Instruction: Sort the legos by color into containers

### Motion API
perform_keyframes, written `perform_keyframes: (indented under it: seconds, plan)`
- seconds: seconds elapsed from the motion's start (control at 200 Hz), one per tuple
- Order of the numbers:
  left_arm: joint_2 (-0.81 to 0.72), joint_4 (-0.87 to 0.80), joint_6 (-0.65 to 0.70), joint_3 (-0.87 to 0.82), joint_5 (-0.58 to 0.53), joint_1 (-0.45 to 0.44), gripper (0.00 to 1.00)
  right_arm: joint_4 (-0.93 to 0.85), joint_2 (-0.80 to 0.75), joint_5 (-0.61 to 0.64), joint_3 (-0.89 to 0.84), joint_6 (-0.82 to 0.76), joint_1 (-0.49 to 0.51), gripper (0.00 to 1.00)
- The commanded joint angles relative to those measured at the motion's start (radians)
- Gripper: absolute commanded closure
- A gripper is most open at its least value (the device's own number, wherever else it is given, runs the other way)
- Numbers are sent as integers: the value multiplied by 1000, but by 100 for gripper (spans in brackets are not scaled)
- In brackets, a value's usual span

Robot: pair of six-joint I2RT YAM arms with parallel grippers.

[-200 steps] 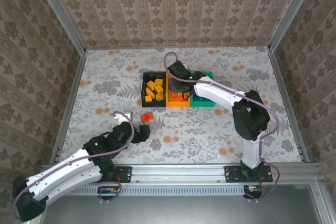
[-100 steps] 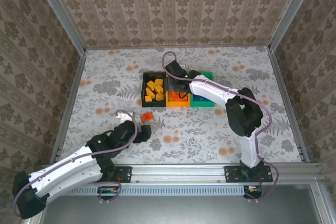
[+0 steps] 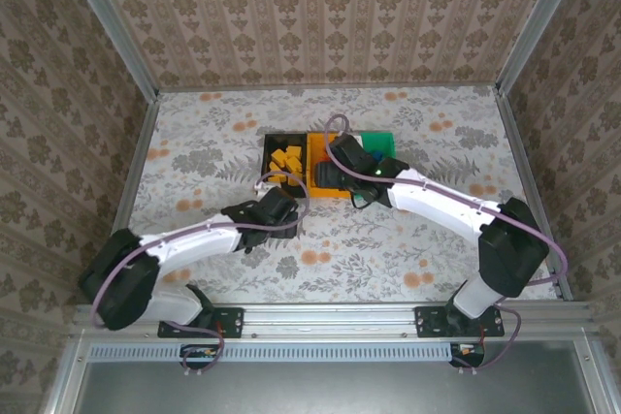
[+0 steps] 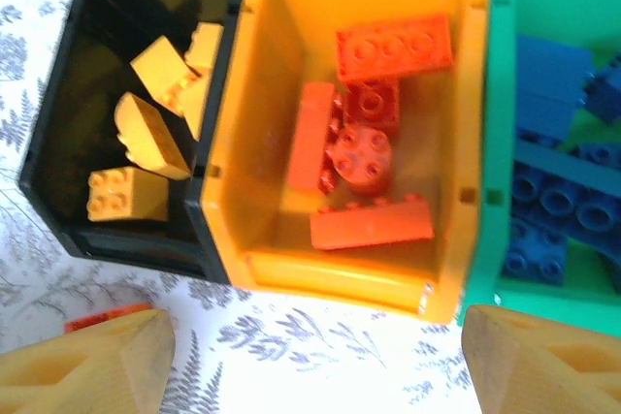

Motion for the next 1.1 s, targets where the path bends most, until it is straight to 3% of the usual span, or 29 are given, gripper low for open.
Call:
perform_keyframes:
  seconds: [0.0, 0.255, 0.48, 0.715, 1.095]
  plan:
    - [72, 86, 45, 38, -30, 33, 1, 19, -68, 21, -47, 22, -3, 20]
    - [192, 147, 39, 44, -17, 80, 5, 37, -134, 37, -103, 18, -3, 19]
    - [210, 181, 7, -4, 33, 79, 23, 44, -152, 48, -115, 18, -8, 19]
    - [187, 180, -15, -35, 48, 53, 35, 47, -147, 55, -115, 23, -20, 19]
    - [56, 105, -21, -27, 25, -10, 37, 53, -168, 56, -144, 40, -28, 19]
